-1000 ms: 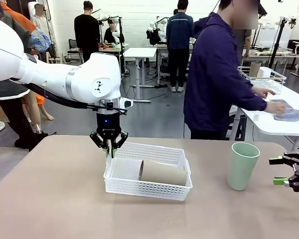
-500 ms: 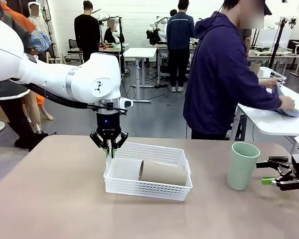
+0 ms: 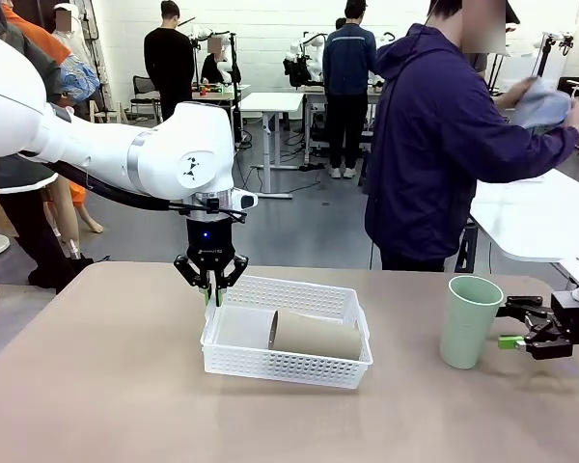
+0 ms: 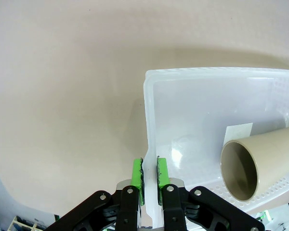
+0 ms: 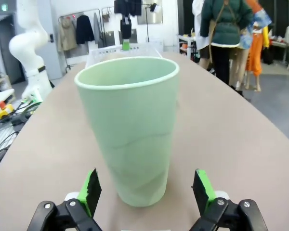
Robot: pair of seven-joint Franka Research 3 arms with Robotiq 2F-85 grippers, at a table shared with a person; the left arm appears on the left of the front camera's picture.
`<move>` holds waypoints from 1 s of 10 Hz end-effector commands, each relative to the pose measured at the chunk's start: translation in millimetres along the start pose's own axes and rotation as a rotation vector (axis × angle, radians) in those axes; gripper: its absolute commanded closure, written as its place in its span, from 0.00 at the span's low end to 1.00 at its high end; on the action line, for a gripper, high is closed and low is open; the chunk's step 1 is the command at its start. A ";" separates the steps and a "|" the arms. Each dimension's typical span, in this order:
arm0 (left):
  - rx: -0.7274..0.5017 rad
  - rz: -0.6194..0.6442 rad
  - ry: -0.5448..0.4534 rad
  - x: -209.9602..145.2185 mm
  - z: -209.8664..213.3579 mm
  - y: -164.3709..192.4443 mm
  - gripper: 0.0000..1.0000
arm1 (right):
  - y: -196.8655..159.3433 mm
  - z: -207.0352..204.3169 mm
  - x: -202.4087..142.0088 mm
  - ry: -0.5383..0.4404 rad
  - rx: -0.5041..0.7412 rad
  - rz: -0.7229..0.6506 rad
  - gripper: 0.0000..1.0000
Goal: Clean and organize the cups into the basket.
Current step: Pick up the Reusable plastic cup from the right side of the table and stack it inside the Organizing basket in the center of the table.
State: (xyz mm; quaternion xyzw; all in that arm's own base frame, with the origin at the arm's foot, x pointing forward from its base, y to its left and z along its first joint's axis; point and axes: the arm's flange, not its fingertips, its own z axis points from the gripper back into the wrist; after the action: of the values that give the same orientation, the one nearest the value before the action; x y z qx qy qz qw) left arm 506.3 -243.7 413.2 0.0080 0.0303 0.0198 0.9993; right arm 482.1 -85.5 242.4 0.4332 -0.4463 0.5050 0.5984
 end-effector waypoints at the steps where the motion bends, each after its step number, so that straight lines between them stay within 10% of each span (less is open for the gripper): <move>1: -0.001 0.011 -0.004 -1.2 0.0 -1.1 1.00 | -10.0 -16.9 -0.1 -0.023 0.016 0.031 0.00; 8: -0.001 0.011 -0.004 -1.2 0.0 -1.1 1.00 | -12.2 -66.0 11.4 -0.015 0.151 0.074 0.00; 9: -0.001 0.011 -0.004 -1.2 0.0 -1.1 1.00 | -12.9 -66.7 10.8 -0.023 0.166 0.085 0.58; 10: -0.001 0.011 -0.004 -1.2 0.0 -1.1 1.00 | -10.8 -65.3 10.2 -0.023 0.173 0.081 0.59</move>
State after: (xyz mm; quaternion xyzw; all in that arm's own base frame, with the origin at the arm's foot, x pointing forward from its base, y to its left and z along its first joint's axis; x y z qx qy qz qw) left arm 506.3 -243.7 413.2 0.0080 0.0303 0.0198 0.9993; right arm 497.2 -17.3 240.1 0.4665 -0.4235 0.5494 0.5488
